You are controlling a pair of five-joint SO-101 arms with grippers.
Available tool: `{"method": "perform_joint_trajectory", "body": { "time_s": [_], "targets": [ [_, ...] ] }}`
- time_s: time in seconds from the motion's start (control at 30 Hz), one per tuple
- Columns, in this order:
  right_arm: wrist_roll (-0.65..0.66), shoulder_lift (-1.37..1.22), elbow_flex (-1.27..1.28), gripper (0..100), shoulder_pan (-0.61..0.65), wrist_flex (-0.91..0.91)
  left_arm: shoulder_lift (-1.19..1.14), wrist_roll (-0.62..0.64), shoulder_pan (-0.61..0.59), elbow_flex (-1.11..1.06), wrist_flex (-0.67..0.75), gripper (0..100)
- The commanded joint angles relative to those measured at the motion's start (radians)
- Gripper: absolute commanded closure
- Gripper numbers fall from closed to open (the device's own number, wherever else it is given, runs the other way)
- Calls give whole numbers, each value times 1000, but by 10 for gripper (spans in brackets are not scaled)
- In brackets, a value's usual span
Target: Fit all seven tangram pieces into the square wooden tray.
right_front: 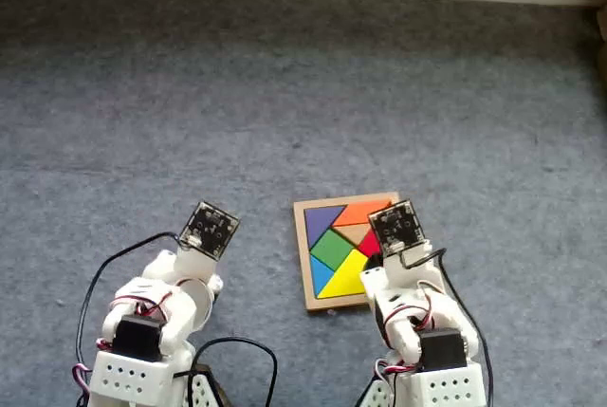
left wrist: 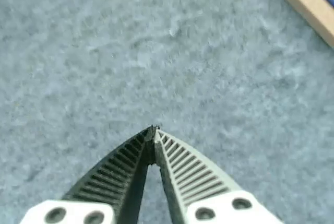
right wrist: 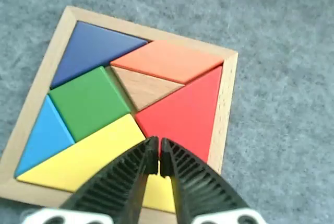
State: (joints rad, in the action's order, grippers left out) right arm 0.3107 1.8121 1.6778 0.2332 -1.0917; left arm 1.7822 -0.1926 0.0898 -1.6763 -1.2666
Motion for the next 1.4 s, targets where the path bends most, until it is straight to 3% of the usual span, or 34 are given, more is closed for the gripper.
{"method": "perform_joint_trajectory", "body": {
  "time_s": [0.0,0.17,1.37],
  "targets": [
    [-6,8,147,968,-12,-47,31,-5,15,-19,-54,995],
    [-5,8,147,968,-12,-162,31,-5,15,-19,-54,995],
    [-2,8,147,968,-10,-159,31,-5,15,-19,-54,995]
  ]
}}
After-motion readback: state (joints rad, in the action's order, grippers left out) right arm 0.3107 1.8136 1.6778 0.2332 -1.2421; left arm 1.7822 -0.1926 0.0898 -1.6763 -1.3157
